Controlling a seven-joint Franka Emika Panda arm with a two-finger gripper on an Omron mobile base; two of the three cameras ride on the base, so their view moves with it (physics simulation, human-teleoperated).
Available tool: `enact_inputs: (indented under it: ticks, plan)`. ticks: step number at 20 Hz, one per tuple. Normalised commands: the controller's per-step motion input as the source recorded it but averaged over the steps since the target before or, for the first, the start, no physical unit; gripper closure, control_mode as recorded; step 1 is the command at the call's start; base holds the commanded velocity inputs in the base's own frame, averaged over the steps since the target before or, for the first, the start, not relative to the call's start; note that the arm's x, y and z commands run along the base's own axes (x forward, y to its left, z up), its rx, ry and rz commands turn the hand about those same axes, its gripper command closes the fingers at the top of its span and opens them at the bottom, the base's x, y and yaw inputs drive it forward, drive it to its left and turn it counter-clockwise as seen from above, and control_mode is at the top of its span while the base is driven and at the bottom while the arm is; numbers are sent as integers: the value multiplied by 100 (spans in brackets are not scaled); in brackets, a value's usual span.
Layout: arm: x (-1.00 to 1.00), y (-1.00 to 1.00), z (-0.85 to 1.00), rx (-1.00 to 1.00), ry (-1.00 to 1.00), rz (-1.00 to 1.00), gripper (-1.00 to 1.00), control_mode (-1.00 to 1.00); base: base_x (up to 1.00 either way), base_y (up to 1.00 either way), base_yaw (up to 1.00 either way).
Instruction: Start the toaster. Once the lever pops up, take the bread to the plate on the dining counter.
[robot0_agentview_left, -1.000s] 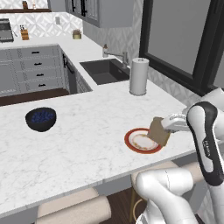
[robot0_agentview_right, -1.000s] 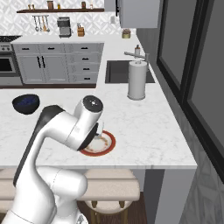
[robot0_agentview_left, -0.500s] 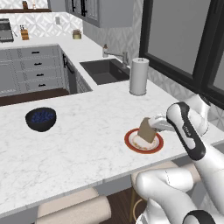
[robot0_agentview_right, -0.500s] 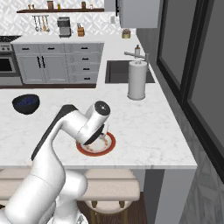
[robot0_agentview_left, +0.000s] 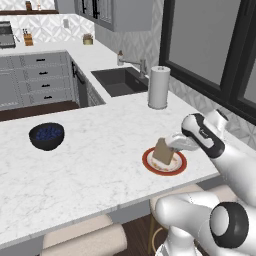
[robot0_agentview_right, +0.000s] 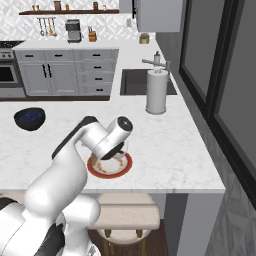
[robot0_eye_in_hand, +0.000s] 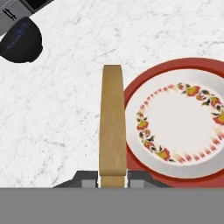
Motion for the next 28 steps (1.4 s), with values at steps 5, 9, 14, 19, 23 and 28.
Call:
enact_inputs:
  ticks: [5, 9, 14, 19, 23, 28]
  plan:
    - [18, 0, -23, 0, 0, 3, 100, -100, 0, 0, 0]
    - [11, -2, -24, 0, 0, 0, 100, -100, 0, 0, 0]
    - [34, -6, -21, 0, 0, 0, 100, -100, 0, 0, 0]
    - [32, -3, -27, 0, 0, 0, 100, -100, 0, 0, 0]
    - [1, -6, -32, 0, 0, 0, 100, -100, 0, 0, 0]
    - [0, -16, -27, 0, 0, 0, 100, -100, 0, 0, 0]
